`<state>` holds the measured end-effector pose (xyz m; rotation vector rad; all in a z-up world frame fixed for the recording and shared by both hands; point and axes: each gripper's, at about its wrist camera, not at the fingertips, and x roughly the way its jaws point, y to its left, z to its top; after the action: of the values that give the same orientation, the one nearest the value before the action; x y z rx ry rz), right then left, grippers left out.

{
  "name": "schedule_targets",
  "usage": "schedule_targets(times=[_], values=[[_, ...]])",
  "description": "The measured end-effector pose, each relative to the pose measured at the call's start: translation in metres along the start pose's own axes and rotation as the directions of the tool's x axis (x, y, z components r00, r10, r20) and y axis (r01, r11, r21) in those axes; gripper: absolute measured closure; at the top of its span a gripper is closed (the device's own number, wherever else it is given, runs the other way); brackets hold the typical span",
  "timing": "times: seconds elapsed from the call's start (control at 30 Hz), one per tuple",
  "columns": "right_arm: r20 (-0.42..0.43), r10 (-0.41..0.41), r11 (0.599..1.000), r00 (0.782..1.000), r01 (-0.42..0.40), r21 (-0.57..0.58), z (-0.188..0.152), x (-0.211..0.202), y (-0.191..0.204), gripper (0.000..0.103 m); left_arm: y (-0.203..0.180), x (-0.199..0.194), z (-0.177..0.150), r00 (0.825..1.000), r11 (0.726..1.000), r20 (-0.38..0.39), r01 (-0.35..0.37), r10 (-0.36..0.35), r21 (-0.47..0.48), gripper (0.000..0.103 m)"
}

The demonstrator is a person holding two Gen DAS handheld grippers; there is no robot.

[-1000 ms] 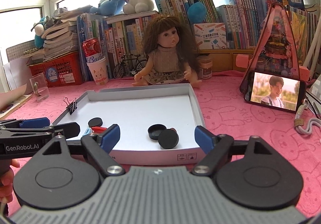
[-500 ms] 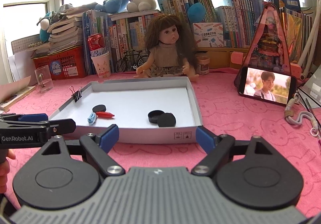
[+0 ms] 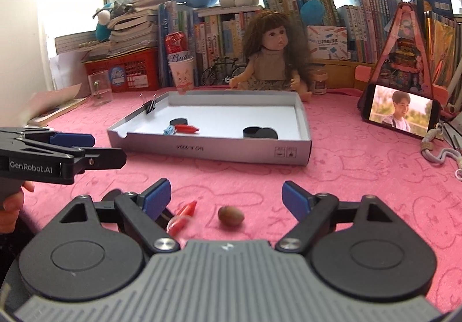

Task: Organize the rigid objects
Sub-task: 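Withdraw both open grippers from the tray toward the remaining objects on the cloth, then grasp another black puck with the left gripper while the right gripper moves toward the brown nut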

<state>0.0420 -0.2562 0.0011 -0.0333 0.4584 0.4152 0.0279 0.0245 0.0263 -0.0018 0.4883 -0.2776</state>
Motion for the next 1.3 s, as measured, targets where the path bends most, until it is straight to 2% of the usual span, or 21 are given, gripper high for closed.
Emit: schedule_targets(times=[0.23,0.3,0.47,0.83,0.97,1.1,1.27,1.3], values=[[-0.023,0.004,1.000,1.000,-0.004,0.003,-0.012,-0.004,0.002,0.013,-0.002,-0.006,-0.016,0.999,1.000,-0.031,0.005,-0.005,-0.004,0.019],[-0.029,0.004,1.000,1.000,-0.004,0.008,-0.014,-0.004,0.003,0.013,-0.003,-0.006,-0.019,0.999,1.000,-0.041,0.004,-0.004,0.002,0.022],[-0.042,0.006,1.000,0.999,-0.005,0.019,-0.018,-0.003,0.004,0.013,-0.003,-0.004,-0.023,0.997,1.000,-0.079,0.012,-0.013,-0.005,0.036],[-0.042,0.015,1.000,0.999,-0.015,0.018,-0.023,-0.002,0.010,0.013,-0.012,-0.005,-0.029,0.995,0.999,-0.098,0.040,-0.038,0.023,0.051],[-0.042,0.019,1.000,0.999,-0.019,0.012,-0.023,-0.001,0.010,0.019,-0.012,-0.003,-0.029,0.994,0.999,-0.101,0.045,-0.042,0.022,0.054],[-0.041,0.007,1.000,0.999,-0.006,0.022,-0.024,-0.001,0.009,0.032,-0.012,0.000,-0.030,0.994,0.999,-0.105,0.041,-0.039,0.015,0.056],[-0.044,0.012,1.000,0.999,-0.011,0.018,-0.024,-0.002,0.011,0.044,-0.009,0.004,-0.030,0.991,0.998,-0.116,0.062,-0.062,-0.004,0.072],[-0.046,0.012,1.000,0.999,-0.011,0.015,-0.024,-0.001,0.012,0.047,-0.009,0.005,-0.030,0.992,0.998,-0.115,0.060,-0.060,-0.004,0.072]])
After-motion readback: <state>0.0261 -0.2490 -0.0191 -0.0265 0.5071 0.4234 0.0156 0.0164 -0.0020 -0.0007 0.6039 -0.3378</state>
